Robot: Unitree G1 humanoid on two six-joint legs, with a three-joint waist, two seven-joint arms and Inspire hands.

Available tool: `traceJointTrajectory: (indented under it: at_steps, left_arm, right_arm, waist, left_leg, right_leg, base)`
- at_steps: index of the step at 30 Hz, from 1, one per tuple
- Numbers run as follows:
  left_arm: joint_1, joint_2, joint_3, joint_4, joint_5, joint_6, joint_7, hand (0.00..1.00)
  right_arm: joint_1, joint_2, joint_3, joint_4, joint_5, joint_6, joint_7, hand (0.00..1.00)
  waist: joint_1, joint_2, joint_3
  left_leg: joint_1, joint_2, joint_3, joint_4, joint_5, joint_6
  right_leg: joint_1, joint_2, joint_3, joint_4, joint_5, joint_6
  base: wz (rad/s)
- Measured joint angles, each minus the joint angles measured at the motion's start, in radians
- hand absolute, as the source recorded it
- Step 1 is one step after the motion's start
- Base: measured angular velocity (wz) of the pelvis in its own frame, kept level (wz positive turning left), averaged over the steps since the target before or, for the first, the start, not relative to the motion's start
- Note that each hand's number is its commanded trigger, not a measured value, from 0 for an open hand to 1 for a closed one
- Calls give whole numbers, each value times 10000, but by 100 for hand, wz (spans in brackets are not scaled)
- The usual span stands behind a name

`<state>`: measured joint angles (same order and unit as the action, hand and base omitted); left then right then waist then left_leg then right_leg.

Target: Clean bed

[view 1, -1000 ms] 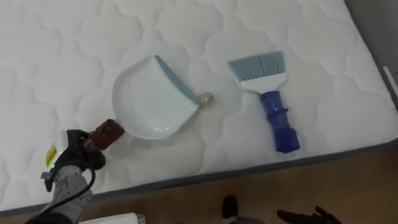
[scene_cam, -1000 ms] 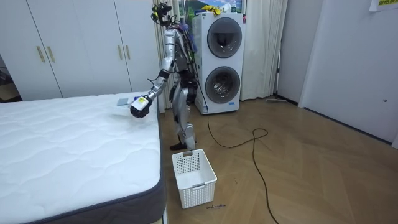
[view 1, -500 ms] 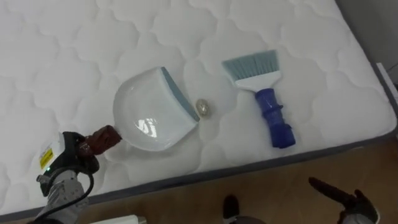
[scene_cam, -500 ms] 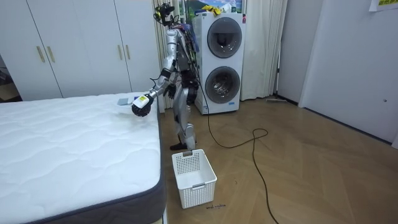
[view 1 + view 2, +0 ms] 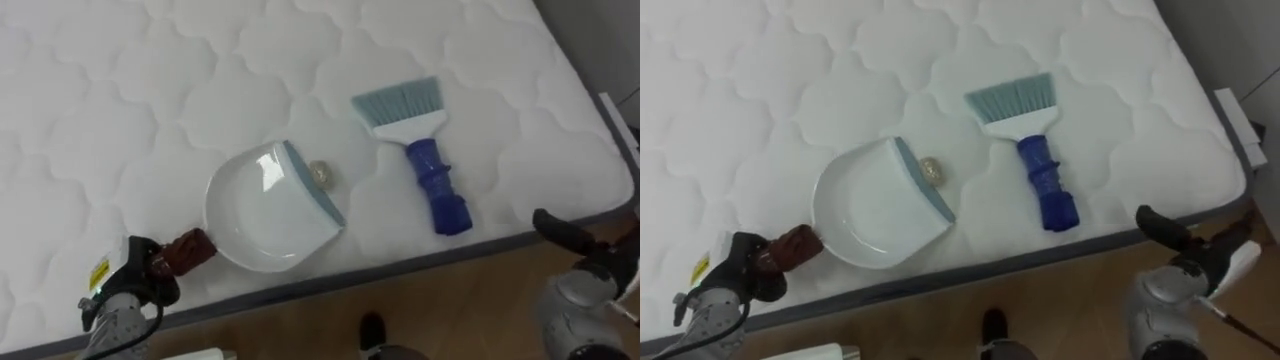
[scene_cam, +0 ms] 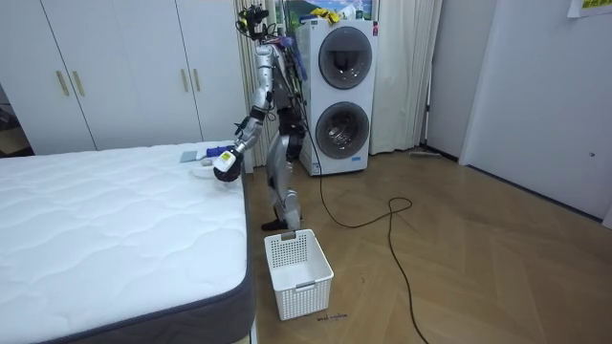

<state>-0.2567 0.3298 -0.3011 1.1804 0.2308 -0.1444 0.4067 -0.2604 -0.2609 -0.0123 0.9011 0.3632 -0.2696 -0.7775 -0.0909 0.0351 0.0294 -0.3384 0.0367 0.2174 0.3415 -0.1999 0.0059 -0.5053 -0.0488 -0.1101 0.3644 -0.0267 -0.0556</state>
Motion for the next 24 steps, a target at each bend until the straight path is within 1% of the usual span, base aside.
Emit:
traceJointTrajectory:
  at_steps: [3, 6, 11, 13, 17, 18, 21, 24]
  left_arm:
    - [121, -4, 6, -5, 26, 6, -311, 100]
    - [151, -10, 6, -41, 32, 8, -494, 100]
    - [175, -15, 8, -76, -18, 28, -738, 100]
    - [147, -12, 22, -76, -13, 49, -746, 100]
    - [-119, -6, 20, -75, -17, 115, -975, 100]
    - [-183, 6, 20, -75, -24, 115, -1002, 100]
    - [-265, 52, 27, -71, -79, 119, -1065, 100]
    - [-274, 74, 84, -39, -453, 127, -1097, 100]
  right_arm:
    - [-2, -65, 66, -530, -1090, -23, -467, 0]
    - [-84, -202, 418, -804, -1423, -208, -594, 0]
    - [-143, -210, 1027, -938, -1588, -261, -709, 0]
    - [-149, -196, 1296, -933, -1715, -261, -699, 0]
    - [-372, -201, 1759, -772, -1716, -252, -477, 0]
    - [-372, -202, 1869, -746, -1738, -241, -402, 0]
    - [-363, -199, 1913, -496, -1750, -177, -87, 0]
    - [-357, -215, 2075, -496, -1754, -120, 95, 0]
  waist:
    - [94, 0, 0]
    - [194, -2, -2]
    - [459, -11, -4]
    - [478, -11, -4]
    - [628, -12, -1]
    - [668, -5, 3]
    - [716, -10, 22]
    - [793, -40, 54]
  left_leg:
    - [5, 0, 10, -18, 0, 0]
    - [5, 4, -9, 37, 0, 0]
    - [5, 3, 35, 53, 0, 1]
    - [-82, 25, -9, 74, 0, 1]
    - [-256, 47, -31, 215, -1, 1]
    - [-325, 65, -33, 275, -1, 1]
    - [-395, 85, -33, 359, -3, 5]
    - [-449, 78, -30, 376, -31, 50]
  right_leg:
    - [-4, -5, -22, -26, 0, 1]
    - [-12, -12, -51, -29, 0, 0]
    - [-59, -17, 38, 22, -11, 7]
    - [-57, -49, 4, 1, -44, 19]
    - [-176, -82, -96, -20, -22, -2]
    - [-202, -127, -234, -30, -4, -25]
    - [-201, -166, -329, -38, -8, -24]
    - [-236, -173, -331, -47, -19, -4]
  base:
    - [-2]
    - [4]
    - [-2]
    - [8]
    - [7]
    - [4]
    - [8]
    - [0]
